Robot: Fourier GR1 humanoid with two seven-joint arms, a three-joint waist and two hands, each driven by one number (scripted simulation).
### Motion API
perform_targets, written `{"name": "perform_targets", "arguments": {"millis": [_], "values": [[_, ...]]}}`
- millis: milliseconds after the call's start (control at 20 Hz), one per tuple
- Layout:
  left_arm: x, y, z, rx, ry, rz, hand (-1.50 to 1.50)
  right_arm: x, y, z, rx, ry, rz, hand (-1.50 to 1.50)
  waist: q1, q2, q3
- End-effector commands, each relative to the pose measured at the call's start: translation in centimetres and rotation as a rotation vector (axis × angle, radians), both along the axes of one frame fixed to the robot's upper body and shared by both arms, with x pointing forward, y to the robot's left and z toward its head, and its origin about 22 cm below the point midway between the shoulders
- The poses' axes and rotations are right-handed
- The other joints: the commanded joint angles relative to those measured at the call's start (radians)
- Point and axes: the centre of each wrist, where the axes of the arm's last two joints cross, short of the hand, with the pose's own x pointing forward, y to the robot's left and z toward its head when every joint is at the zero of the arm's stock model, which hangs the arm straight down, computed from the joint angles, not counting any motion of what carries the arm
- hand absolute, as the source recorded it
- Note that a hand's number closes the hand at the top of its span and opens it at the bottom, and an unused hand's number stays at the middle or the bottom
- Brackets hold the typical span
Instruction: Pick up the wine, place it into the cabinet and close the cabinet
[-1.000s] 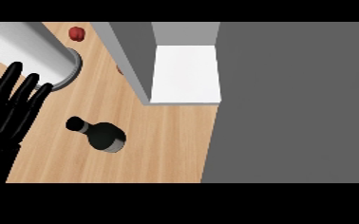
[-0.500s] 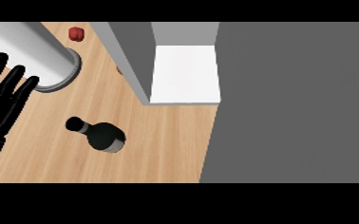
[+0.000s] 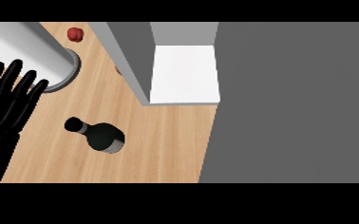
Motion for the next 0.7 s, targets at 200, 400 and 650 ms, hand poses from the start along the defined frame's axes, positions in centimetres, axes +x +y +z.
{"name": "perform_targets", "arguments": {"millis": [200,400,650], "values": [[1.7,1.4,-4.5,-0.002,0.03,0.018,-1.5,-3.3,-1.0,2.8,-0.011,-0.095,-0.057,-1.5,-0.002,0.0,-0.001],[0.4,0.0,-7.1,-0.001,0.043,0.023,-1.5,-2.8,-0.3,2.1,-0.002,-0.097,-0.071,-1.5,0.003,-0.001,0.0],[1.6,0.9,-9.3,0.032,0.062,0.063,-1.5,-3.6,0.0,2.0,-0.006,-0.101,-0.047,-1.5,-0.006,-0.002,0.0]]}}
